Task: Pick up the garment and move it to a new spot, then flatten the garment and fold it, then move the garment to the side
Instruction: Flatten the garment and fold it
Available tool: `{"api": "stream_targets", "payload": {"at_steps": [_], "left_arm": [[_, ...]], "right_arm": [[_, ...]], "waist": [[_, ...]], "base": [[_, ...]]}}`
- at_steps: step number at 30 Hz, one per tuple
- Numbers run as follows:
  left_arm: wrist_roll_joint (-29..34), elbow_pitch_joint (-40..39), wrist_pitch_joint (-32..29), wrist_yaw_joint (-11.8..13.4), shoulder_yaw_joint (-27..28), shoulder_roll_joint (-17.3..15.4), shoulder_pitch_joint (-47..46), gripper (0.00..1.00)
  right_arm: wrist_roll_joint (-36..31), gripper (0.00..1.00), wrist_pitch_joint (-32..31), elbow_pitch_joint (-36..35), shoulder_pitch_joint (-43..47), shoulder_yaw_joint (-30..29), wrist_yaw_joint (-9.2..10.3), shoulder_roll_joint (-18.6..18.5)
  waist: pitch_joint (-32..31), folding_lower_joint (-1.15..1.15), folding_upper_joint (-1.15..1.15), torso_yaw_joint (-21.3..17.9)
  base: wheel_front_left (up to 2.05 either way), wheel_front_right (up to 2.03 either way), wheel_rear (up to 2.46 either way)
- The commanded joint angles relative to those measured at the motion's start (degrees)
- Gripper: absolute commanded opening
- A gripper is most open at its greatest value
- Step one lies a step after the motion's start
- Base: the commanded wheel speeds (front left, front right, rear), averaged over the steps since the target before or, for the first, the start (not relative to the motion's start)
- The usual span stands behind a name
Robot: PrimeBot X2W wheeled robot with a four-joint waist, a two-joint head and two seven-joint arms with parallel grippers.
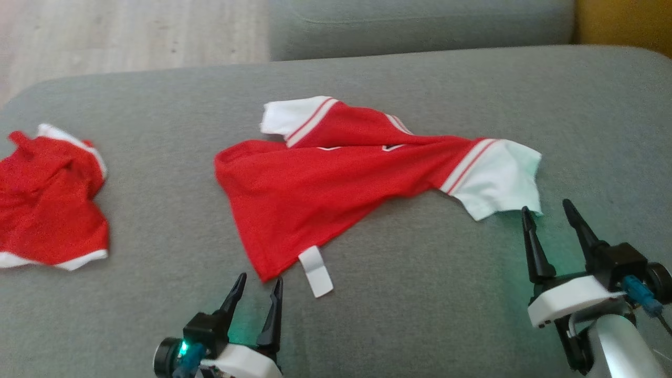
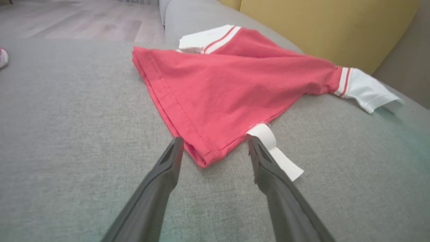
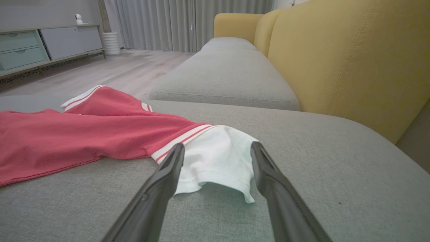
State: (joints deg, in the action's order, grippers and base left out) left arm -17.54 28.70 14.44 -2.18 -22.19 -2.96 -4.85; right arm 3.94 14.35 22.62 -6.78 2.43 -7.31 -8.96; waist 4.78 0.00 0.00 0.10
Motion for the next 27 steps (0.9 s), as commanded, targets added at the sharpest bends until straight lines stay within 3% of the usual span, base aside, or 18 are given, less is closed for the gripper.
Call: {"api": "stream_targets", "payload": {"at_steps": [1,8,14,15,16,18,21,23,27], "left_arm": [[-0.50,-0.17,0.56,0.13,1.38,0.08,-2.22,1.00],[-4.92,5.06,0.56,0.35,1.19,0.08,-4.37,1.00],[-5.20,5.80,0.56,0.21,2.68,0.08,-4.94,1.00],[-5.13,5.70,0.56,0.23,3.06,0.08,-5.00,0.91],[-5.02,5.64,0.56,0.16,3.38,0.08,-5.06,0.49],[-4.58,5.62,0.56,-0.05,3.82,0.08,-5.10,0.00],[-4.70,4.28,0.56,0.29,5.82,0.08,-4.79,0.00],[-5.05,1.50,0.56,2.04,9.48,0.08,-4.21,0.00],[-0.85,-2.85,0.56,3.26,14.39,0.08,-1.65,0.00]], "right_arm": [[-0.23,1.00,0.64,-2.02,-1.36,1.46,-0.18,-0.29],[1.01,1.00,0.64,-2.02,-1.44,2.11,-0.18,-0.81],[2.43,1.00,0.64,-2.03,-1.01,2.73,-0.18,-0.85],[2.69,1.00,0.64,-2.16,-1.02,3.09,-0.18,-0.90],[2.90,1.00,0.64,-2.25,-1.06,3.38,-0.18,-0.95],[3.31,1.00,0.64,-2.30,-1.13,3.71,-0.18,-1.01],[3.77,1.00,0.64,-2.06,-1.11,3.72,-0.18,-0.82],[4.21,1.00,0.64,-1.64,-0.90,3.43,-0.18,-0.43],[4.27,1.00,0.64,-0.69,0.10,2.90,-0.18,0.62]], "waist": [[1.17,0.00,0.00,-1.95],[2.88,0.00,0.00,-5.09],[3.52,0.00,0.00,-5.80],[3.64,0.00,0.00,-5.85],[3.73,0.00,0.00,-5.87],[3.74,0.00,0.00,-5.83],[3.20,0.00,0.00,-5.64],[2.51,0.00,0.00,-5.40],[0.43,0.00,0.00,-4.70]], "base": [[0.00,0.00,0.00],[0.00,0.00,0.00],[0.00,0.00,0.00],[0.00,0.00,0.00],[0.00,0.00,0.00],[0.00,0.00,0.00],[0.00,0.00,0.00],[0.00,0.00,0.00],[0.00,0.00,0.00]]}}
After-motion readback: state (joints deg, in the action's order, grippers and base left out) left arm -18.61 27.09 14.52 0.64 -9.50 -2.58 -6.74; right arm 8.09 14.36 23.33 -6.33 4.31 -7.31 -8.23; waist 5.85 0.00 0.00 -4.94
